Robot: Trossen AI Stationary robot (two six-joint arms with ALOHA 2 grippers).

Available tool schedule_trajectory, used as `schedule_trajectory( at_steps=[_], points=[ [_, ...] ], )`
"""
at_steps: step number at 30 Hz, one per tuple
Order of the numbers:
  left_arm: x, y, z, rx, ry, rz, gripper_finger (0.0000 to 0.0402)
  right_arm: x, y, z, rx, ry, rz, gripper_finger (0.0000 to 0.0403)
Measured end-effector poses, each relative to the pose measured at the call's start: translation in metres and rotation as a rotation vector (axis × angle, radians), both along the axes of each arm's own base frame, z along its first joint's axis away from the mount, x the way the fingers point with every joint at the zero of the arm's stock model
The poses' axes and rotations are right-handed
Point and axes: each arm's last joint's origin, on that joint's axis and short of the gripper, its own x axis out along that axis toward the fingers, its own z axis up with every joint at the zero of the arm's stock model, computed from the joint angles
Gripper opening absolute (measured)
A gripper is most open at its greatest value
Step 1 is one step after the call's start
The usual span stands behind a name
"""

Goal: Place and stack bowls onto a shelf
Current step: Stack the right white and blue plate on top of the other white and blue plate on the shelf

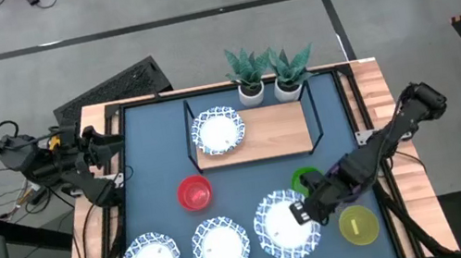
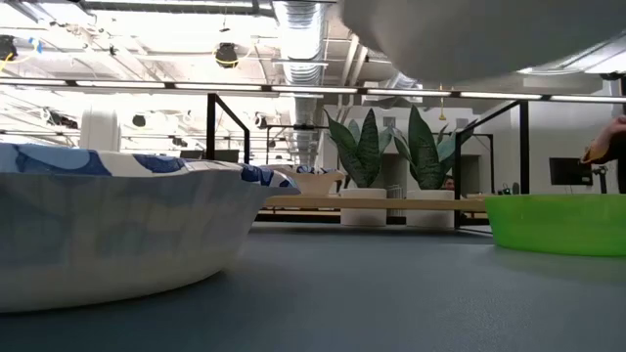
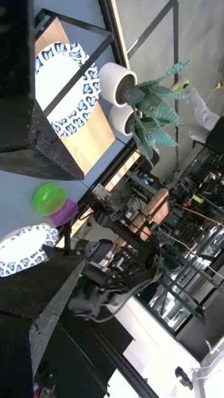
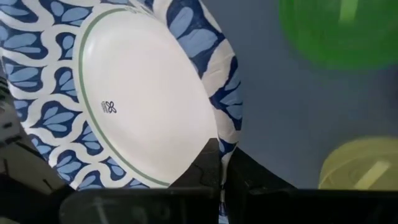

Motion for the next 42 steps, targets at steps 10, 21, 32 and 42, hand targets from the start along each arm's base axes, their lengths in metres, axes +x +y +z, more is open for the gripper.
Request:
schedule_trajectory(
  at_steps=[10, 21, 32, 42],
  points=[
    [0.000, 0.000, 0.000, 0.000, 0.000, 0.000, 0.0197, 0.043, -0.086, 0.064, -0.256, -0.226, 0.001, 0.0021],
    [0.000, 0.000, 0.000, -0.003, 0.000, 0.004, 0.0197, 0.077, -0.204, 0.051, -0.352, -0.253, -0.074, 0.0021],
    [0.000, 0.000, 0.000, -0.001, 0.002, 0.007, 0.0197, 0.113, -0.260, 0.001, -0.314, -0.226, -0.114, 0.0021],
    [0.000, 0.000, 0.000, 0.005, 0.004, 0.010, 0.0197, 0.123, -0.286, -0.023, -0.285, -0.216, -0.140, 0.0021]
  ],
)
